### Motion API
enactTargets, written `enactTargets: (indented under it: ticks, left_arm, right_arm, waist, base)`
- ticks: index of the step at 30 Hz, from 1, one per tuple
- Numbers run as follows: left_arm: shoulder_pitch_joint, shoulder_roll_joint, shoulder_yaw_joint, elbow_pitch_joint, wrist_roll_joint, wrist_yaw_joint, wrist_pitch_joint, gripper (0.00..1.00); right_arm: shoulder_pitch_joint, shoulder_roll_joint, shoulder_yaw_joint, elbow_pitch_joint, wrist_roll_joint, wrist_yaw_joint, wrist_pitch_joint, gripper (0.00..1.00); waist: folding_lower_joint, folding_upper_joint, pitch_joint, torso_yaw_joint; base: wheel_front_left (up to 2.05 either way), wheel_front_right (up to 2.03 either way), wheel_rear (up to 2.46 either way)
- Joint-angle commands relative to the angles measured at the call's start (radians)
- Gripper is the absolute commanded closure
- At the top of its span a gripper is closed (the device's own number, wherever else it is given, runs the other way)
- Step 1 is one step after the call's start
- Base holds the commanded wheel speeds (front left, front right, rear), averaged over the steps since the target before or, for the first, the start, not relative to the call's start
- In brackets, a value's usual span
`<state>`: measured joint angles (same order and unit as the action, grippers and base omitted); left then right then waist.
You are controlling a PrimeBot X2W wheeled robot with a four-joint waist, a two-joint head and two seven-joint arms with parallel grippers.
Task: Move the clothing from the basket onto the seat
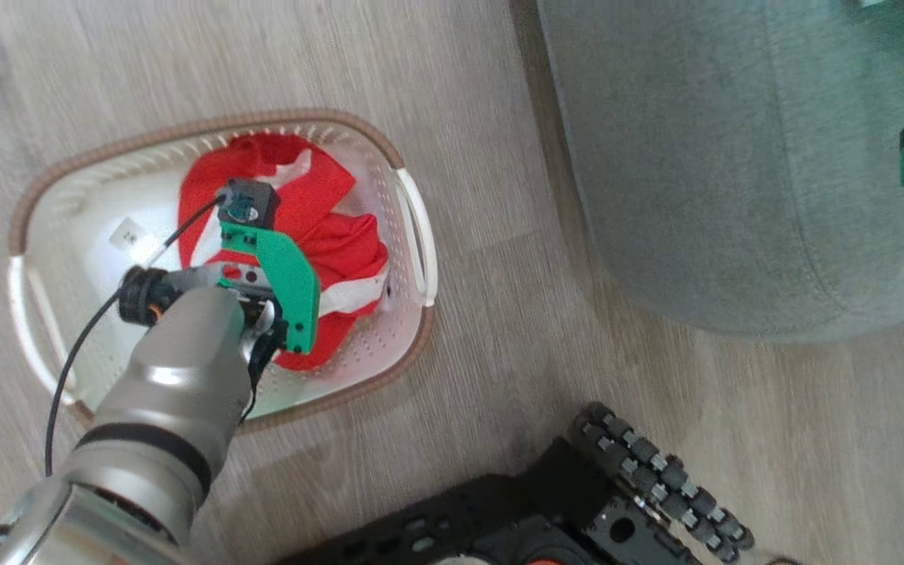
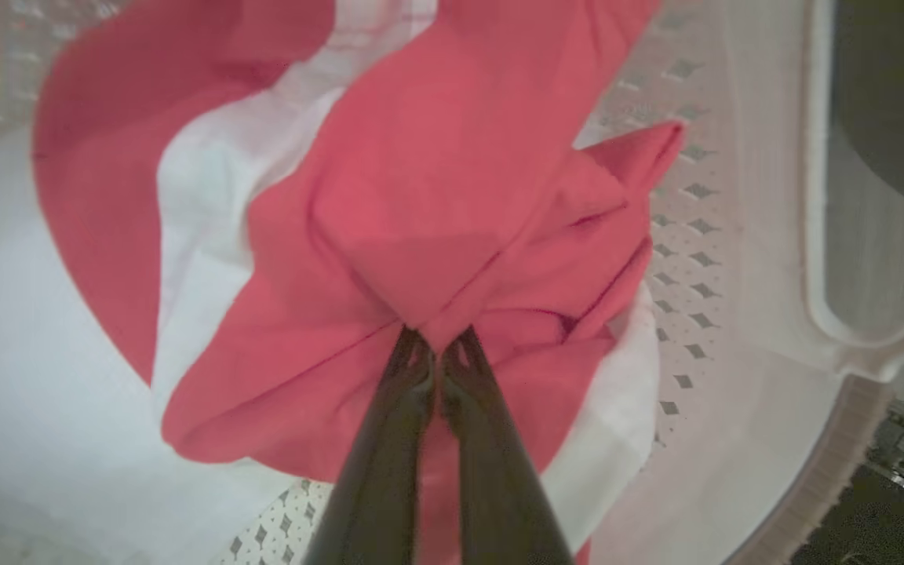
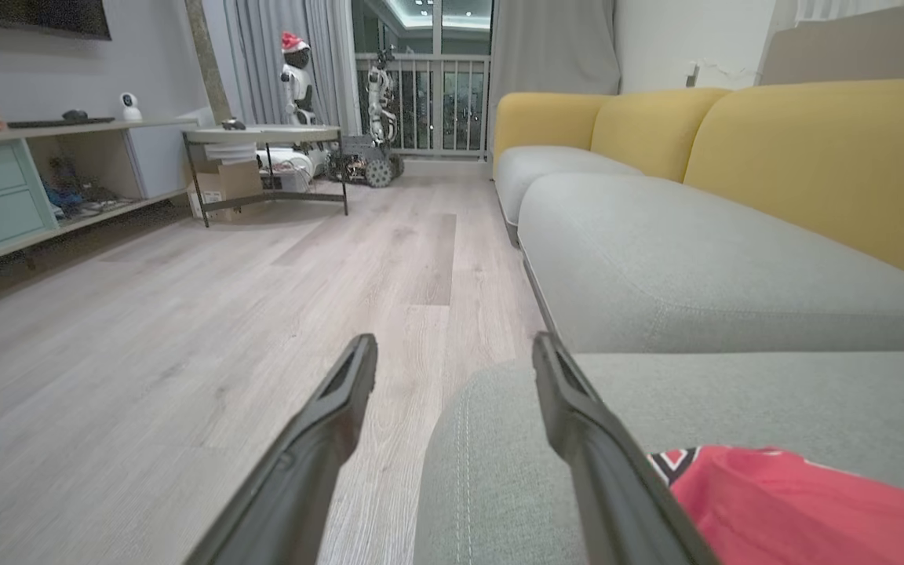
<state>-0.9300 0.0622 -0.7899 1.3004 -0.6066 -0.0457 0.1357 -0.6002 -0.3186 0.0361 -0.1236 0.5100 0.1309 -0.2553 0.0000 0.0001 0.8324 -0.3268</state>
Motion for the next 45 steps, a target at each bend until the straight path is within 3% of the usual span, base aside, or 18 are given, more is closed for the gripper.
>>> enactTargets:
  ticks: [1, 10, 18, 36, 45]
  left_arm:
    - [0.029, -0.002, 0.016, -0.01, -0.008, -0.012, -0.026, 1.0]
    - [0.116, -0.011, 0.013, -0.053, -0.063, -0.067, -0.159, 1.0]
    - [0.195, -0.012, -0.031, -0.155, -0.118, -0.082, -0.236, 1.0]
    - [0.244, 0.0, -0.105, -0.318, -0.154, -0.085, -0.384, 1.0]
    - [0.236, 0.045, -0.075, -0.513, -0.121, -0.049, -0.396, 1.0]
  right_arm:
    - [0.051, -0.013, 0.0, -0.022, -0.011, 0.0, -0.006, 0.0]
    - [0.123, -0.019, 0.013, 0.012, -0.026, 0.0, -0.006, 0.0]
    - [0.192, -0.019, 0.028, 0.045, -0.038, 0.0, -0.006, 0.0]
    - [0.371, -0.013, 0.087, 0.11, -0.071, 0.0, -0.006, 0.0]
    - [0.445, 0.008, 0.135, 0.13, -0.082, 0.0, -0.006, 0.0]
  waist:
    - [0.0, -0.0001, -0.062, 0.014]
    - [0.0, -0.0001, -0.274, 0.062]
    - [0.0, -0.0001, -0.436, 0.101]
    - [0.0, -0.0001, -0.736, 0.179]
    - [0.0, -0.0001, -0.826, 0.204]
  base:
    - [0.0, 0.0, 0.0]
    - [0.0, 0.0, 0.0]
    - [0.0, 0.0, 0.0]
    - [0.0, 0.0, 0.0]
    - [0.0, 0.0, 0.0]
